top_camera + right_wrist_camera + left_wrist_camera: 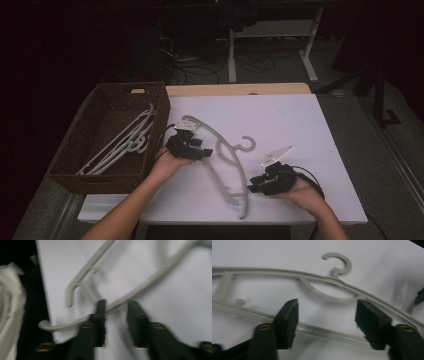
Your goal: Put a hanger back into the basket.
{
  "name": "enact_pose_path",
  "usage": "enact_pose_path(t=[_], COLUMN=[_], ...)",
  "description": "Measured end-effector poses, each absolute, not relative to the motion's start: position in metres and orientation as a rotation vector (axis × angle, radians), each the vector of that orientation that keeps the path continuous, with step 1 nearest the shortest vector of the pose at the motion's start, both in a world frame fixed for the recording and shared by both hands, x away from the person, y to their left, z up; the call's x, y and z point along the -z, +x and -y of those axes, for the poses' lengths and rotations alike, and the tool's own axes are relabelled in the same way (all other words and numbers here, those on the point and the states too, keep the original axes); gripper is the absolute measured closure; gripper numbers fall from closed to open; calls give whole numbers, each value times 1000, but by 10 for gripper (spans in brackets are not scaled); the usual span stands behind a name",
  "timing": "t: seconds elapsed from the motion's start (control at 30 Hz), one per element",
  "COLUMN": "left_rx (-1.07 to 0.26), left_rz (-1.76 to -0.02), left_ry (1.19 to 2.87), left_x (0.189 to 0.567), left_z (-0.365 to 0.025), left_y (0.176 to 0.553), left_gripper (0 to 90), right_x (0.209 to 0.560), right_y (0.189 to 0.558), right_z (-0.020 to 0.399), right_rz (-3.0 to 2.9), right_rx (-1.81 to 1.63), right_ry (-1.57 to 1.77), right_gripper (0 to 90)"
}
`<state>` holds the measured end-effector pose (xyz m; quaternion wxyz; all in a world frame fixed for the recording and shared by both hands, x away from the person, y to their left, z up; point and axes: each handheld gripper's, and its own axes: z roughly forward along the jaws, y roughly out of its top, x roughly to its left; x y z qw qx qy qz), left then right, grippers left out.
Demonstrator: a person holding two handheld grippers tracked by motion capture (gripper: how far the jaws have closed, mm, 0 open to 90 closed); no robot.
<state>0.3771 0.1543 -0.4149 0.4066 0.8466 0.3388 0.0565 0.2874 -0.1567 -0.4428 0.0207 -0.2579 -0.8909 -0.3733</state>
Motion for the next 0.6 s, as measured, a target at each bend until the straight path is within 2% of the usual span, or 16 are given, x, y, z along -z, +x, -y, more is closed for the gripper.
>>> enact_pose_path(t=[0.17, 0.3, 0.37, 0.6], left_rx=[-232, -272, -312, -443], left_rz=[-942, -1006, -1034, -1165], left_ry=[2112, 2132, 2160, 2173], left_x=[411, 414, 416, 420], left_z=[-154, -150, -147, -146], left_y=[396, 415, 424, 461], left_gripper=[615, 807, 872, 898], right_x=[442, 442, 442, 443], right_y=[293, 296, 298, 300], right_z=[169, 176, 179, 188], right_rz=[2761, 2760, 2759, 2759], right_rx=[1222, 1261, 1267, 1274], right_ry=[-963, -1057, -1089, -1150], right_gripper=[384, 251, 208, 156])
